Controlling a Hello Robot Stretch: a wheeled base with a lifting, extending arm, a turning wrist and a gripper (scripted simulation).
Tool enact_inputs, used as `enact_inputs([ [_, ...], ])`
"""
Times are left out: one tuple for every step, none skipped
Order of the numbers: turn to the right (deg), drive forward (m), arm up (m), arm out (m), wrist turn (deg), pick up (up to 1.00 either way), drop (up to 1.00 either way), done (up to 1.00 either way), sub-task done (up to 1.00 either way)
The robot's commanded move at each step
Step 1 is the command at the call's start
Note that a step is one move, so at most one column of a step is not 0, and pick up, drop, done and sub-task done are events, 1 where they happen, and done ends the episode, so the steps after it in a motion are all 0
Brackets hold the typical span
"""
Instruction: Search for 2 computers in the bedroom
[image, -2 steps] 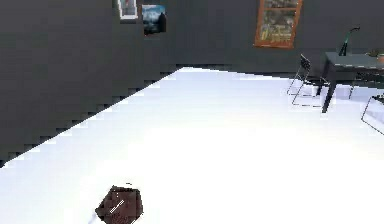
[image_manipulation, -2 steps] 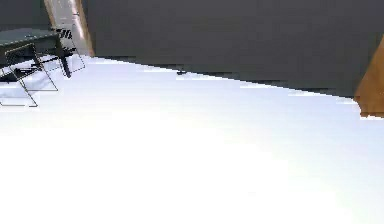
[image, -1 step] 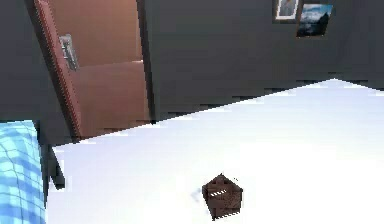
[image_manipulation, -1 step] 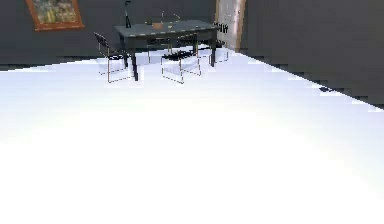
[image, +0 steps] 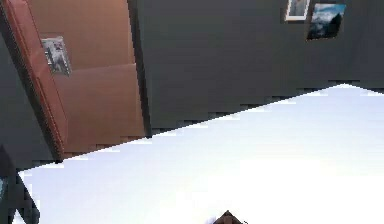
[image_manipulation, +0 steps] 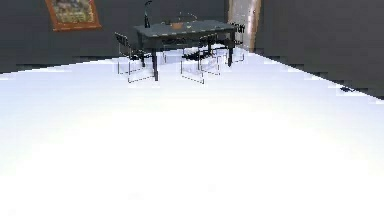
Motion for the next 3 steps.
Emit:
enact_inputs([
  [-45.0, 0.0, 0.0, 0.0, 0.0, 0.0, 0.0, 0.0, 0.0],
  [-36.0, 0.0, 0.0, 0.0, 0.0, 0.0, 0.0, 0.0, 0.0],
  [0.0, 0.0, 0.0, 0.0, 0.0, 0.0, 0.0, 0.0, 1.0],
])
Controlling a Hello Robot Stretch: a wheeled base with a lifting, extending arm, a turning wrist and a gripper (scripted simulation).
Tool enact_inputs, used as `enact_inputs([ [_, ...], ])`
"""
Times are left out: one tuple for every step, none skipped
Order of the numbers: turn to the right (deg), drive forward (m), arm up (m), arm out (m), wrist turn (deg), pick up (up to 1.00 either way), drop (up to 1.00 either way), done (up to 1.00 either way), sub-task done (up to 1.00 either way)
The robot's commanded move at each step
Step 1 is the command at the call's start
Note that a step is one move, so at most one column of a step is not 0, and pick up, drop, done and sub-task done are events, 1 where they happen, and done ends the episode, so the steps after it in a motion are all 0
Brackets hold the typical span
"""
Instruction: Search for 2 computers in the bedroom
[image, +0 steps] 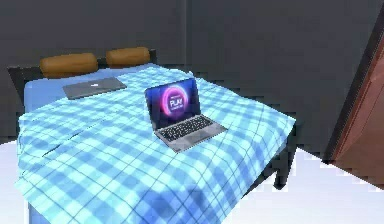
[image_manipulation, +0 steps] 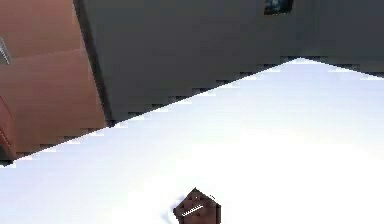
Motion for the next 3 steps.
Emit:
enact_inputs([
  [-45.0, 0.0, 0.0, 0.0, 0.0, 0.0, 0.0, 0.0, 0.0],
  [-45.0, 0.0, 0.0, 0.0, 0.0, 0.0, 0.0, 0.0, 0.0],
  [-12.0, 0.0, 0.0, 0.0, 0.0, 0.0, 0.0, 0.0, 0.0],
])
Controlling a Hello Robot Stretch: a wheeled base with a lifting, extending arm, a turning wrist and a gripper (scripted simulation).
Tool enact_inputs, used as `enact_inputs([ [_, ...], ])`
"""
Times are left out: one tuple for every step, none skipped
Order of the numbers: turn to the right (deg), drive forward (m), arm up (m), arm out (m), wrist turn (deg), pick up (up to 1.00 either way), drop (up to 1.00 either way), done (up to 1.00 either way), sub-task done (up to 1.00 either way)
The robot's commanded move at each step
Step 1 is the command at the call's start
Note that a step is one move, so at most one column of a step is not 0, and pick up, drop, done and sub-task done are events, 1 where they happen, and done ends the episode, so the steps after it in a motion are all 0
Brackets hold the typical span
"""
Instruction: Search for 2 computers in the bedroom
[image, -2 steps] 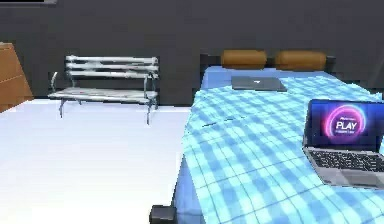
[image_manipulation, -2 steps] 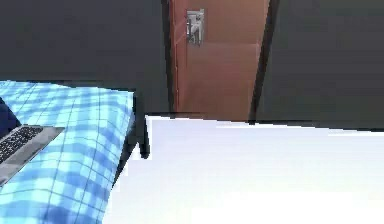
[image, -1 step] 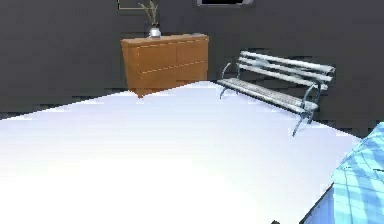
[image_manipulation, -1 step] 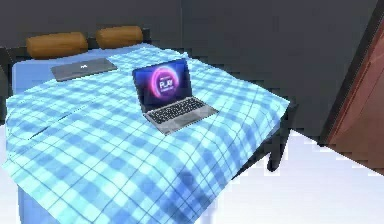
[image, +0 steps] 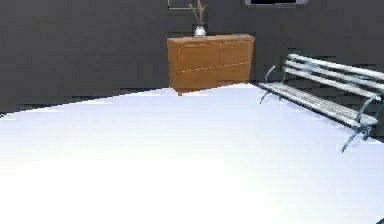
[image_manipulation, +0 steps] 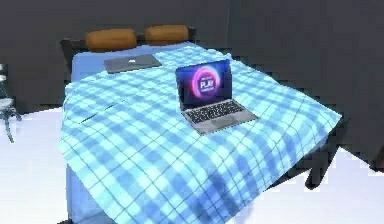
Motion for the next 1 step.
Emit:
enact_inputs([
  [0.0, 0.85, 0.0, 0.0, 0.0, 0.0, 0.0, 0.0, 0.0],
])
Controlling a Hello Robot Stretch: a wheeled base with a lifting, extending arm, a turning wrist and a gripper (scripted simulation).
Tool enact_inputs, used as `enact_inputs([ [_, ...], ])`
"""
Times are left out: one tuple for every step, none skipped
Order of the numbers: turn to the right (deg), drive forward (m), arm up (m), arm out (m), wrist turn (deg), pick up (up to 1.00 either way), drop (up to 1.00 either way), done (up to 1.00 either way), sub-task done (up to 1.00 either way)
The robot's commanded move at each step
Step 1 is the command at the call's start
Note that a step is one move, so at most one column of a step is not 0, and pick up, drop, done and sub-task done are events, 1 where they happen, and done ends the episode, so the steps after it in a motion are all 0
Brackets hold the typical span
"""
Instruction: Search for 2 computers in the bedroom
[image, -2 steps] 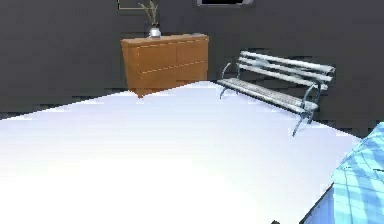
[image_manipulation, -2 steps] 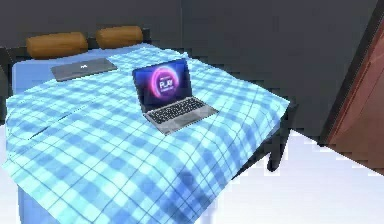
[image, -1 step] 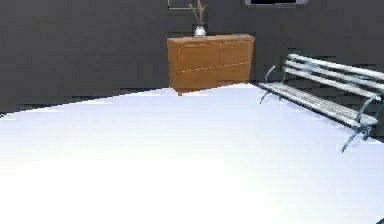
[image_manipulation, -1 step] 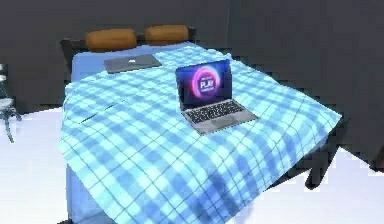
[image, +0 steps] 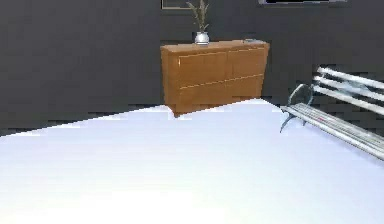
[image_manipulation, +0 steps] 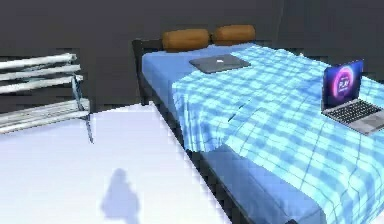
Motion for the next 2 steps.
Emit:
enact_inputs([
  [45.0, 0.0, 0.0, 0.0, 0.0, 0.0, 0.0, 0.0, 0.0],
  [15.0, 0.0, 0.0, 0.0, 0.0, 0.0, 0.0, 0.0, 0.0],
])
